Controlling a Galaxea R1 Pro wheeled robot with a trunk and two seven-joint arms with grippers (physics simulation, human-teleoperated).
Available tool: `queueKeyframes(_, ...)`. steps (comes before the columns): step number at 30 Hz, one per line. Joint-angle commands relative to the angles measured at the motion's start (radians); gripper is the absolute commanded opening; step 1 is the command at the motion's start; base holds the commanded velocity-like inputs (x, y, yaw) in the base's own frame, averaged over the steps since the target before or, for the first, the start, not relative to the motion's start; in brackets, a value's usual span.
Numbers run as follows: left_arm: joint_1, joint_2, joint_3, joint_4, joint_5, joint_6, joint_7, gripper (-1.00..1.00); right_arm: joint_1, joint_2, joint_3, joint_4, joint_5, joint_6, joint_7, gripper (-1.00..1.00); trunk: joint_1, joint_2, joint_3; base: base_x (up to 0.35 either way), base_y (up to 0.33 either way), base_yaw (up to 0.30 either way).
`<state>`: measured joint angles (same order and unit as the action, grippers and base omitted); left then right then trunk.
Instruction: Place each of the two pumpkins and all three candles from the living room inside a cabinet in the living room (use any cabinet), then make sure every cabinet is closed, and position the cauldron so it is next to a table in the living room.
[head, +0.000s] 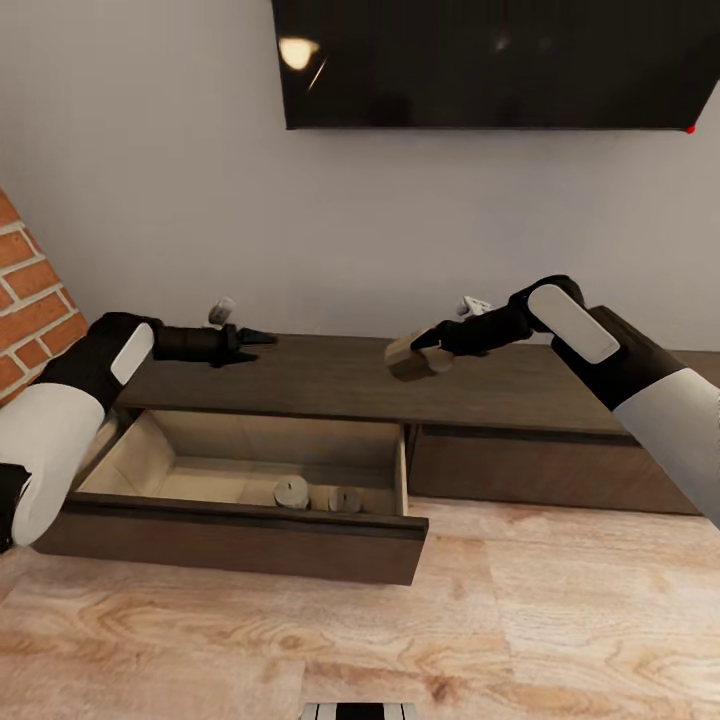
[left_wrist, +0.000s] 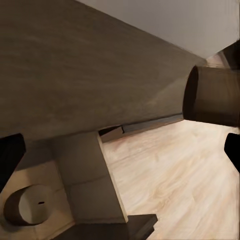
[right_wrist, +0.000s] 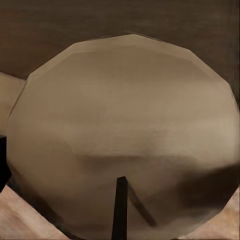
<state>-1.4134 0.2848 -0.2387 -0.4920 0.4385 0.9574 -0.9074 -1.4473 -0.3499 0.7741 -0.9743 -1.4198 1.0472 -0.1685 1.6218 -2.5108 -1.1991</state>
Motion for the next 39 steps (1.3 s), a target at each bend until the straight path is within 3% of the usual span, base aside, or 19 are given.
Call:
queueKeyframes(1, -0.001, 0.001, 0.002, -0.004, 0.003, 0.002, -0.007, 1.00, -0.001, 0.000, 0.004, 0.000, 0.006, 0.000, -0.009, -1.00, 0.000, 0.000, -0.001, 0.000, 0.000, 0.002)
queueKeyframes(6, -0.001, 0.001, 0.040, -0.016, 0.004, -0.039, -0.027, 1.00, 0.004, 0.002, 0.006, 0.022, 0.102, 0.000, -0.007, -1.00, 0.000, 0.000, -0.001, 0.000, 0.000, 0.000)
queueKeyframes(10, -0.001, 0.002, 0.060, -0.031, 0.004, -0.075, -0.095, 1.00, 0.007, 0.026, 0.007, 0.074, 0.125, 0.000, -0.006, -1.00, 0.000, 0.000, -0.001, 0.000, 0.000, 0.000)
queueKeyframes(14, -0.019, 0.018, 0.051, -0.041, -0.003, -0.067, -0.095, 1.00, -0.016, 0.026, 0.018, 0.059, 0.108, 0.000, 0.003, -1.00, 0.000, 0.000, -0.001, 0.000, 0.000, 0.000)
queueKeyframes(19, 0.007, 0.041, 0.051, -0.012, -0.005, -0.074, -0.097, 1.00, 0.009, 0.052, 0.045, 0.073, 0.121, -0.002, -0.011, -1.00, 0.000, 0.000, -0.001, 0.000, 0.000, 0.000)
queueKeyframes(29, 0.039, 0.046, 0.052, -0.004, -0.004, -0.074, -0.100, 1.00, 0.069, 0.109, 0.097, 0.075, 0.126, -0.003, -0.012, -1.00, 0.000, 0.000, 0.000, 0.000, 0.000, 0.165)
queueKeyframes(39, 0.041, 0.046, 0.052, -0.004, -0.004, -0.074, -0.102, 1.00, 0.073, 0.112, 0.098, 0.075, 0.128, -0.005, -0.012, -1.00, 0.000, 0.000, 0.000, 0.000, 0.000, 0.279)
